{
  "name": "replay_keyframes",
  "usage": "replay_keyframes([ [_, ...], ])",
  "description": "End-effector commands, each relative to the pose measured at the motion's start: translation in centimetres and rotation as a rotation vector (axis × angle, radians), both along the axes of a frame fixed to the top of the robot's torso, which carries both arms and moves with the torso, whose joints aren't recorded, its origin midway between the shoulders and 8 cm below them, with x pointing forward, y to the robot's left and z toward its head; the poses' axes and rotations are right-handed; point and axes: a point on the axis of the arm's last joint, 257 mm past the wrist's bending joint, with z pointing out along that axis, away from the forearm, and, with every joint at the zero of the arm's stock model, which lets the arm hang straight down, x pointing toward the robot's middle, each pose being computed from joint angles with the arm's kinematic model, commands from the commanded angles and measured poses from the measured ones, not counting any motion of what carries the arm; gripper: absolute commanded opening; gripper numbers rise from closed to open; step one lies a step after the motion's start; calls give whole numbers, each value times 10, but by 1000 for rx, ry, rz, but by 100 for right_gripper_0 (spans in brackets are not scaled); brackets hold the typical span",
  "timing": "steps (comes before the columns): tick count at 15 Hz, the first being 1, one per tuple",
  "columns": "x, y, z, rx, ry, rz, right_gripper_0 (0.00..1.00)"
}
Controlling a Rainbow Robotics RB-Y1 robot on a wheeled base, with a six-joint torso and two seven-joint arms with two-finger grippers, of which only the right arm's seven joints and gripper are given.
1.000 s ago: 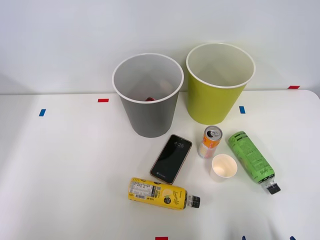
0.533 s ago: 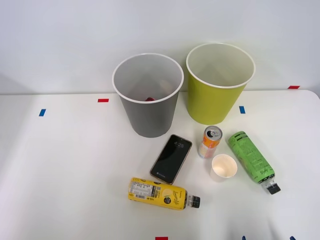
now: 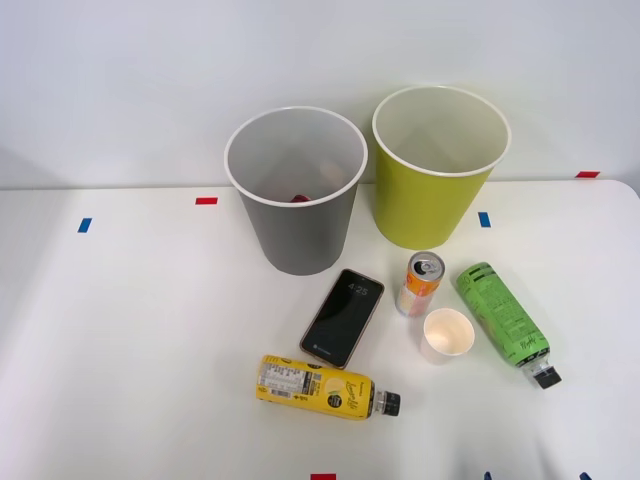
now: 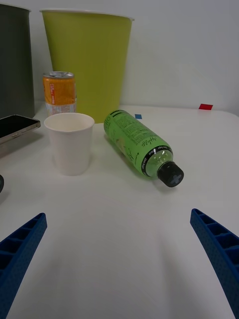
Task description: Put cans in the gray bin, plastic bottles in the light green bin
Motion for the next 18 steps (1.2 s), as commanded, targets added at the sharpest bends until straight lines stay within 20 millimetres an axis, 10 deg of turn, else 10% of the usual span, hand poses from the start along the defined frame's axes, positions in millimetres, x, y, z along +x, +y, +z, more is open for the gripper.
replay_keyframes([
  [1,0,0,0,0,0,0,100],
  [18,0,0,0,0,0,0,100],
])
